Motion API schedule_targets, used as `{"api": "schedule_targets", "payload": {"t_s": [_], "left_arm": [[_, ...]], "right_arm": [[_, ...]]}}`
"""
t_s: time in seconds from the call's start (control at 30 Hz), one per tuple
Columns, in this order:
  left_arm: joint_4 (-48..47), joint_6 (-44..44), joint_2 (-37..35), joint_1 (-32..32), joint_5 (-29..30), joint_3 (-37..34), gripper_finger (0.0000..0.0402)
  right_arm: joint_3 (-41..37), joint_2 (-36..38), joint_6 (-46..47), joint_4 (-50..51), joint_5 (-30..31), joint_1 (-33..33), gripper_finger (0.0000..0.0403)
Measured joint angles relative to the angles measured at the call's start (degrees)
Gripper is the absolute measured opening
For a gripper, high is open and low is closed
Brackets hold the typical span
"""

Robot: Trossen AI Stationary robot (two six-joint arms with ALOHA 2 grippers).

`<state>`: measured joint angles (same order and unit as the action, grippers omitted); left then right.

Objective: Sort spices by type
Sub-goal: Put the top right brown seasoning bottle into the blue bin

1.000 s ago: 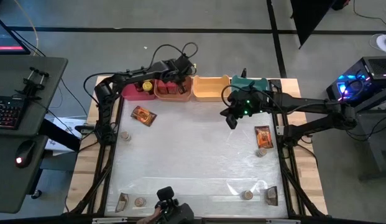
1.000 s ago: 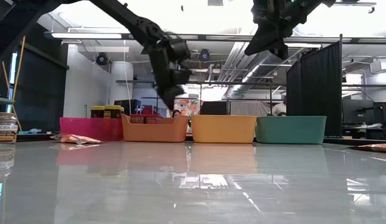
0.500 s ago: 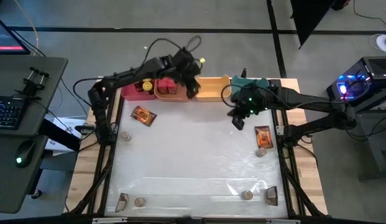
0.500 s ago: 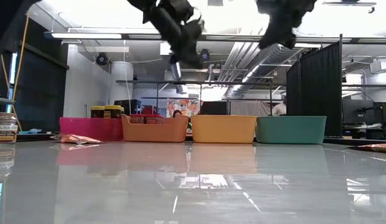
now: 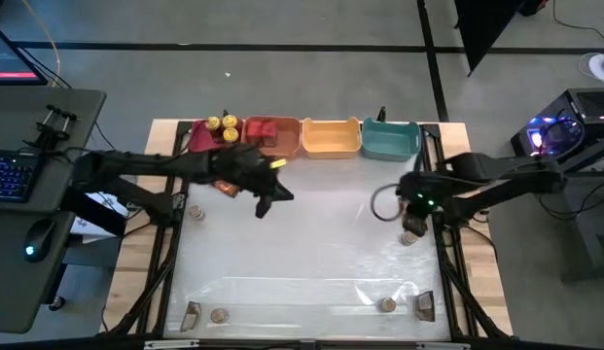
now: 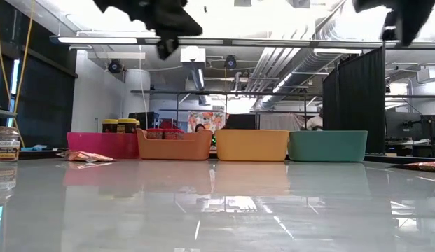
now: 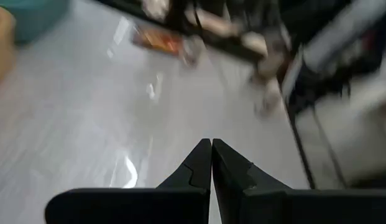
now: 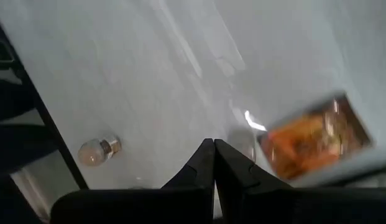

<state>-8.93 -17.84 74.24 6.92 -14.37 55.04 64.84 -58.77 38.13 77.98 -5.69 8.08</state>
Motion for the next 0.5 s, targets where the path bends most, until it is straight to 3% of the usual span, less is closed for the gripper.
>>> {"api": "schedule_targets", "payload": {"t_s": [0.1, 0.23, 0.4, 0.5], "left_arm": [[6.97, -4.79, -6.30, -1.51, 7.05, -5.41, 0.0000], [9.15, -3.26, -11.70, -1.61, 15.11, -7.27, 0.0000], [9.31, 1.77, -15.55, -0.27, 17.50, -7.27, 0.0000], [9.19, 1.91, -16.68, 0.39, 17.48, -7.27, 0.0000]], "right_arm": [[0.00, 2.26, 9.73, 4.74, 2.84, 4.31, 0.0003], [-0.02, 3.58, 20.08, 7.59, 6.02, 7.83, 0.0031], [-2.71, 3.34, 26.39, 7.25, 6.63, 9.36, 0.0119], [-9.30, 3.28, 28.38, 3.94, 2.48, 9.33, 0.0180]]}}
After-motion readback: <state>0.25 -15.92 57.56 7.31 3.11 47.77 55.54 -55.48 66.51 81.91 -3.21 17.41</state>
